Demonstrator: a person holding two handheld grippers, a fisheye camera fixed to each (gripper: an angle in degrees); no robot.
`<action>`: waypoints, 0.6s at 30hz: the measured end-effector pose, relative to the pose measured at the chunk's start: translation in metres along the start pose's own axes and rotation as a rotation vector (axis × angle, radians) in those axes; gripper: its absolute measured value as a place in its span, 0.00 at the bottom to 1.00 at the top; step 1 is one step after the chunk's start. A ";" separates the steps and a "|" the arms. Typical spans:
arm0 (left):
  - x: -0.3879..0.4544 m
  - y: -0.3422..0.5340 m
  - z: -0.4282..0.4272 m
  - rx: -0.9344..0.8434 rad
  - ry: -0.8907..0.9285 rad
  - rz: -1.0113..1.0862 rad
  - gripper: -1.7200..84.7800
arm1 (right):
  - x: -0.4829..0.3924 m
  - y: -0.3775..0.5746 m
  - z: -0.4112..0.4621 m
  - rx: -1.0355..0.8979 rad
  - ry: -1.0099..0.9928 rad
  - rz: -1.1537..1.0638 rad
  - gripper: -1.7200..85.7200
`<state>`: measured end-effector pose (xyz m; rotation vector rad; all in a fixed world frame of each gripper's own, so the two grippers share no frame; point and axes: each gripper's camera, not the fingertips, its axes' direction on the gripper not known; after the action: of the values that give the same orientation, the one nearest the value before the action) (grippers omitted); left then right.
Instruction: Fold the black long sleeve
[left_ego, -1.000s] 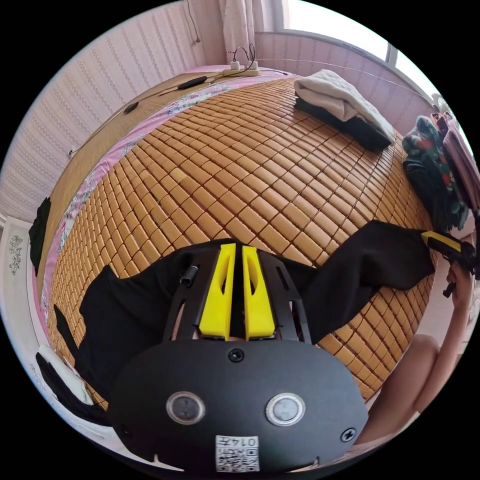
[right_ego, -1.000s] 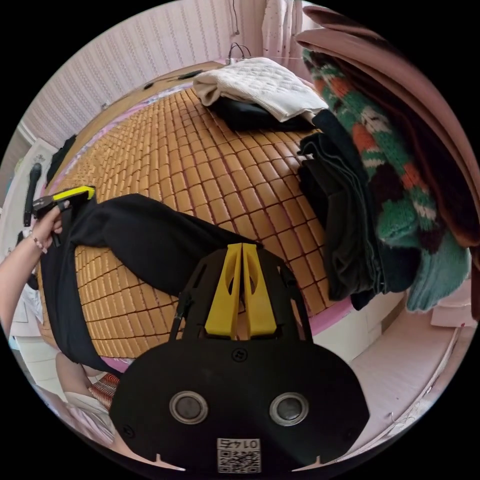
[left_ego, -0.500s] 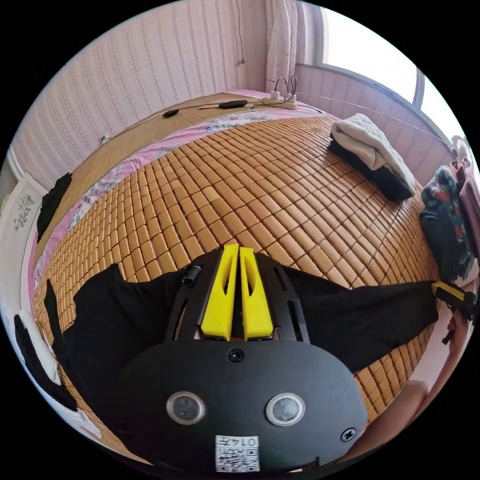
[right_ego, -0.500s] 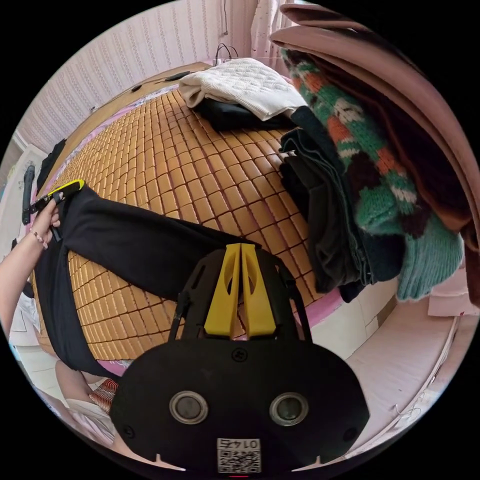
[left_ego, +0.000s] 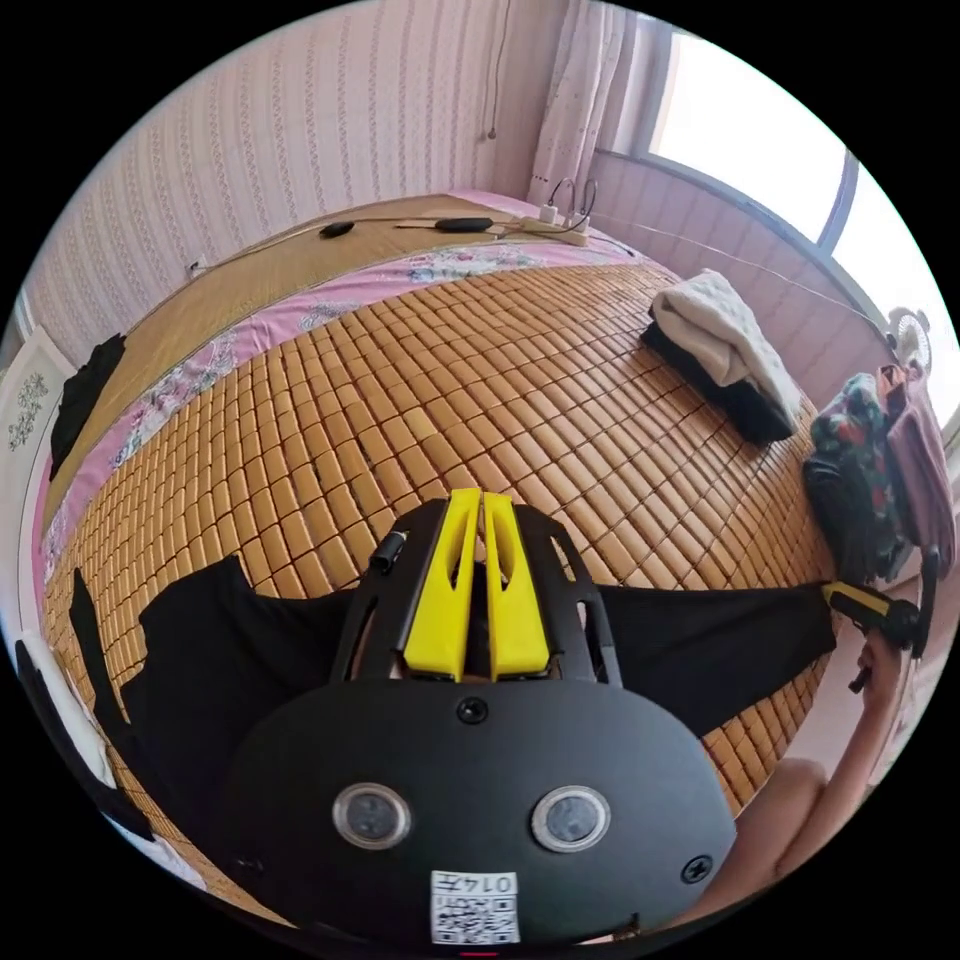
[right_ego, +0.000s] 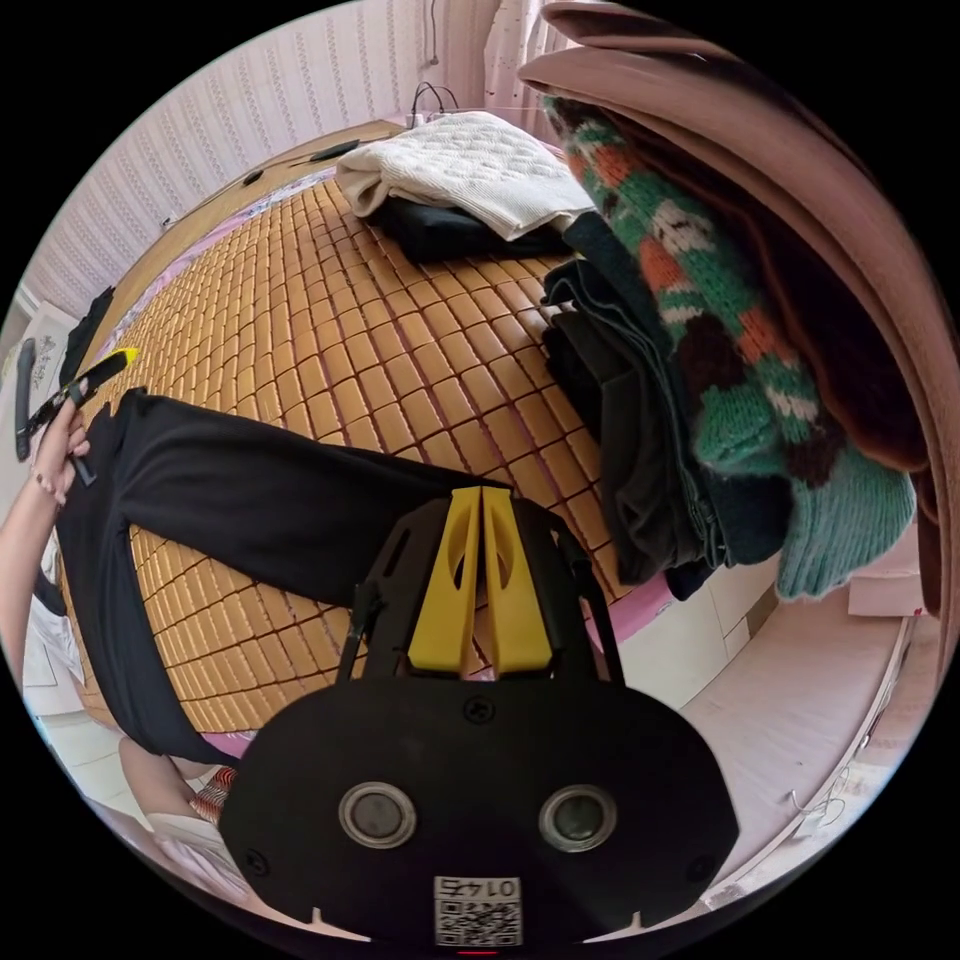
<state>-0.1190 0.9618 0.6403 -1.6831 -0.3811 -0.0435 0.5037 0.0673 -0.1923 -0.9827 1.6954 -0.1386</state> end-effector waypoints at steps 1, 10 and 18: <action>0.008 0.004 -0.011 0.026 0.022 0.047 0.01 | 0.000 0.001 0.000 -0.004 0.006 0.009 0.01; 0.106 0.046 -0.015 -0.077 0.207 0.422 0.02 | 0.005 0.011 0.000 0.005 0.075 0.059 0.01; 0.127 0.071 0.006 -0.139 0.227 0.455 0.01 | -0.001 0.017 0.007 0.054 -0.037 -0.062 0.01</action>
<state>0.0189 0.9889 0.6032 -1.8440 0.1830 0.0765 0.5003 0.0814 -0.2030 -0.9924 1.6204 -0.2052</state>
